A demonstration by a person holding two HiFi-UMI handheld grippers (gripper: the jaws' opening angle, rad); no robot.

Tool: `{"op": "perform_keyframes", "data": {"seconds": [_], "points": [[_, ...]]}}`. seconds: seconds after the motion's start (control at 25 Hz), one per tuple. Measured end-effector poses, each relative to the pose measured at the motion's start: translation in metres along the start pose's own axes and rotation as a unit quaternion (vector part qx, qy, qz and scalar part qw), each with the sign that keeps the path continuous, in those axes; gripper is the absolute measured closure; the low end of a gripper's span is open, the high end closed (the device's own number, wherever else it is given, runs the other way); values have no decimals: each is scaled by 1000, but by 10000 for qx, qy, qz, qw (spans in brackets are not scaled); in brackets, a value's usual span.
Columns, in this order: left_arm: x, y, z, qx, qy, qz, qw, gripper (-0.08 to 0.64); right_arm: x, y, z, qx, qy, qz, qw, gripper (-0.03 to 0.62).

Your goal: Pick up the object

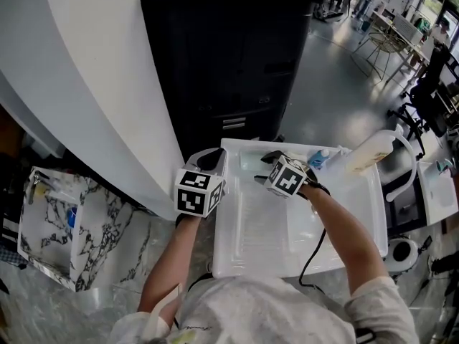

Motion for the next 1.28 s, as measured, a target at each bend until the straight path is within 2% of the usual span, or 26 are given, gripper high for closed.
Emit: {"op": "perform_keyframes", "data": {"seconds": [0.4, 0.76, 1.28], "points": [[-4, -14, -13, -111, 197, -105, 9997, 554, 28, 0, 0, -233, 158, -205, 9994, 362], [-13, -24, -23, -229, 423, -155, 9987, 554, 42, -3, 3, -387, 216, -348, 9984, 397], [-16, -28, -27, -301, 579, -189, 9977, 554, 50, -7, 2, -628, 244, -434, 9968, 506]]}}
Point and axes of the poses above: the fingertips, and each gripper's own axes: x forward along the fingers, z to its right, y out of its top, the point moved 4 cm from there along -x, backward along the fingers, and after that the axes turned 11 degrees about -z, right-handed, at the moved point
